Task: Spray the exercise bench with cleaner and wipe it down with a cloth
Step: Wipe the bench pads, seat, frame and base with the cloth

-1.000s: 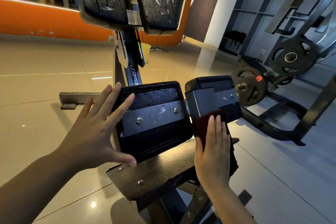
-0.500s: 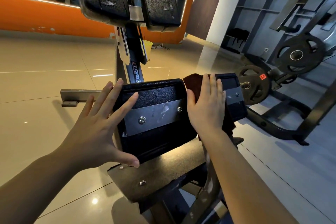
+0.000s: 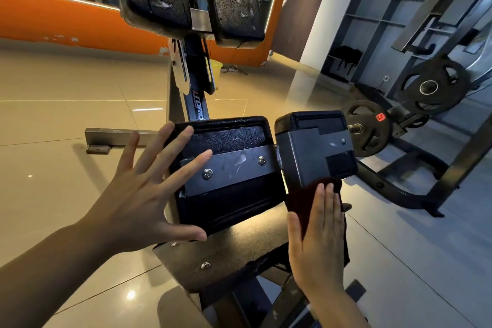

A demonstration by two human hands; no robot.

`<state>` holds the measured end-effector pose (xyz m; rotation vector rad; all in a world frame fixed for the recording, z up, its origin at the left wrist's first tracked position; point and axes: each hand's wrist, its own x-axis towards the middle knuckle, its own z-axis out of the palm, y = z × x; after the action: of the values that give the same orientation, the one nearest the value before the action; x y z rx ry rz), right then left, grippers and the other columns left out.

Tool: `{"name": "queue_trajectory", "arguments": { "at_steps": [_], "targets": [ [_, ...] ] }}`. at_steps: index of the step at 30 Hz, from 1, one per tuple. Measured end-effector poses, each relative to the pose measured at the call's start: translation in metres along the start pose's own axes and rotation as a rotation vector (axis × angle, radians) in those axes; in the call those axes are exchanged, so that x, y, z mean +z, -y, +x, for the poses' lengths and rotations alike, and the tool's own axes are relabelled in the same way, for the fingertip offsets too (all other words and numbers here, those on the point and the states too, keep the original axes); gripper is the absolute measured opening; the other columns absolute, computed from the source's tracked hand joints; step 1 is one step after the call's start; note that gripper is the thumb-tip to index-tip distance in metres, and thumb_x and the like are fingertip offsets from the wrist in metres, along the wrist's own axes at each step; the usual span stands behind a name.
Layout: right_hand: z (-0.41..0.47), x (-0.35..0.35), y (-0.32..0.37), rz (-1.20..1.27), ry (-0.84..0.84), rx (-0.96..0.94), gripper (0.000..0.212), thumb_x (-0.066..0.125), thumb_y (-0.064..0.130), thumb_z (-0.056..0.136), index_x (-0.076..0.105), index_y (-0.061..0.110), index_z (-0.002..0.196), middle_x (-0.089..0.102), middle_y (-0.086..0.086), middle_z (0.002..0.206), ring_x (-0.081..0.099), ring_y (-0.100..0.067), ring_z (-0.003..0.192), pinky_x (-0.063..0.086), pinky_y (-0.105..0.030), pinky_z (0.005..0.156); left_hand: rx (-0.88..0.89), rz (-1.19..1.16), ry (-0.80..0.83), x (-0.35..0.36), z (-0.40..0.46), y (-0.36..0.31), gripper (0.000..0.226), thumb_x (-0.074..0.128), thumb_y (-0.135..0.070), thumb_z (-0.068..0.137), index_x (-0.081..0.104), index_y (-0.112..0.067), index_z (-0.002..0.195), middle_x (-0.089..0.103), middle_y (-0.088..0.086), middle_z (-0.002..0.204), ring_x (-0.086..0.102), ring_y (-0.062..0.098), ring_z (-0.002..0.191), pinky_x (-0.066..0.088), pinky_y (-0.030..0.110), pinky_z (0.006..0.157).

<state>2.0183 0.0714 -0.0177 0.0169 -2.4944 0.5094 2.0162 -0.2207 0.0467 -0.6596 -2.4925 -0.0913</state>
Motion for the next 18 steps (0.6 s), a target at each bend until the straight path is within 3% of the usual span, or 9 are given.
{"name": "queue_trajectory", "arguments": {
  "at_steps": [2,8,11,15,18],
  "targets": [
    [0.021,-0.005,0.014,0.047,0.019,0.013,0.07,0.011,0.062,0.095,-0.008,0.026,0.152,-0.006,0.005,0.162,-0.01,-0.009,0.148,0.006,-0.041,0.122,0.017,0.016,0.002,0.001,0.001,-0.003,0.102,0.028,-0.091,0.074,0.023,-0.026,0.152,0.016,0.015,0.16,0.007,0.034,0.148,0.006,0.063,0.113],
    [0.109,-0.017,0.059,-0.044,0.048,-0.052,0.065,0.027,0.044,0.103,0.001,0.016,0.156,-0.002,-0.003,0.164,-0.006,-0.019,0.15,-0.005,-0.034,0.12,0.074,0.069,-0.054,0.01,0.009,-0.008,0.092,0.032,-0.084,0.08,0.025,-0.024,0.15,0.027,0.016,0.155,0.019,0.031,0.146,0.006,0.065,0.114],
    [0.129,-0.018,0.067,-0.061,0.054,-0.096,0.062,0.03,0.042,0.104,0.009,0.017,0.156,0.002,-0.003,0.164,-0.004,-0.02,0.151,-0.005,-0.035,0.12,0.103,0.036,-0.11,0.015,0.013,-0.007,0.091,0.035,-0.082,0.081,0.024,-0.023,0.15,0.029,0.016,0.154,0.019,0.033,0.146,0.004,0.061,0.116],
    [0.108,-0.014,0.055,-0.026,0.01,-0.12,0.065,0.034,0.04,0.103,0.005,0.017,0.157,0.0,-0.003,0.164,-0.004,-0.018,0.151,-0.004,-0.032,0.12,0.092,0.002,-0.128,0.017,0.014,-0.007,0.097,0.037,-0.085,0.077,0.023,-0.023,0.15,0.025,0.018,0.155,0.011,0.038,0.147,0.002,0.056,0.119],
    [0.071,-0.004,0.036,-0.008,-0.066,-0.1,0.064,0.036,0.037,0.103,0.009,0.015,0.156,0.008,-0.005,0.163,0.004,-0.02,0.15,0.009,-0.041,0.122,0.089,0.016,-0.132,0.014,0.015,-0.006,0.098,0.038,-0.086,0.075,0.023,-0.023,0.15,0.025,0.018,0.155,0.01,0.038,0.148,0.004,0.056,0.119]
  ]
}}
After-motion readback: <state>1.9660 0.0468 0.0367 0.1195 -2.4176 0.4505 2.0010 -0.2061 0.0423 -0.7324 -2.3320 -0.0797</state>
